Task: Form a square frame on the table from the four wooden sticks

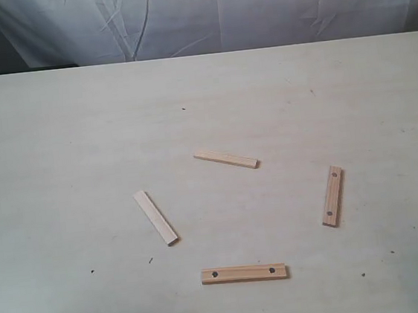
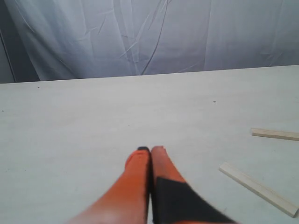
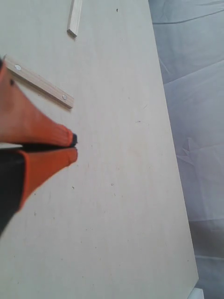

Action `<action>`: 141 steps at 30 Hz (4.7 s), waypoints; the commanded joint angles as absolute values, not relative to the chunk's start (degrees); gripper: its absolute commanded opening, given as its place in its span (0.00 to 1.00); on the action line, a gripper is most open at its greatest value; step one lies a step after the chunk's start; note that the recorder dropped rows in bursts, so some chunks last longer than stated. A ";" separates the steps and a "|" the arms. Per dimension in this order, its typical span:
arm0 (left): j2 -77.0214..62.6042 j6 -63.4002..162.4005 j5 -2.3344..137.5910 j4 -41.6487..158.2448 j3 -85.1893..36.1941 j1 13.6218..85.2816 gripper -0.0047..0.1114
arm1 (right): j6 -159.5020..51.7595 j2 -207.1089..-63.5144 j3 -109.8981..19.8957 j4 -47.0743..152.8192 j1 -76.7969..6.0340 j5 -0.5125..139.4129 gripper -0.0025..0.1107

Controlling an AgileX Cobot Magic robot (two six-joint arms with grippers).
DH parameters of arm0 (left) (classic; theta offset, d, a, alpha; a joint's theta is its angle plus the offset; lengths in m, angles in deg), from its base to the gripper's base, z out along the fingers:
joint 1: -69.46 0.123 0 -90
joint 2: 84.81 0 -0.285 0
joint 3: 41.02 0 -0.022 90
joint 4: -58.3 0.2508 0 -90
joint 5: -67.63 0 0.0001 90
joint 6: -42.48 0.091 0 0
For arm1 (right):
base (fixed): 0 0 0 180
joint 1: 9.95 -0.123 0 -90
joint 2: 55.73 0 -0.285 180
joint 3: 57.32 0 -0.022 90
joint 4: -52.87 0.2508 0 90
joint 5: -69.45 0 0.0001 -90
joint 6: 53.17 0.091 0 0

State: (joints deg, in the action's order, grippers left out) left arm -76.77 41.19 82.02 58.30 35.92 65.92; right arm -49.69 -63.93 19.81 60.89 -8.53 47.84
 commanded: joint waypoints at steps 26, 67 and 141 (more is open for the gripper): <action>-77.02 41.20 81.25 58.30 36.19 65.94 0.04 | -50.37 -63.51 19.90 61.21 -8.32 88.87 0.01; -77.02 41.20 81.25 58.30 36.19 65.94 0.04 | -56.37 -177.27 -56.54 75.45 -36.53 22.11 0.01; -15.82 38.99 111.33 61.98 -12.68 65.94 0.04 | -27.54 -167.99 -32.43 58.51 -29.37 35.34 0.42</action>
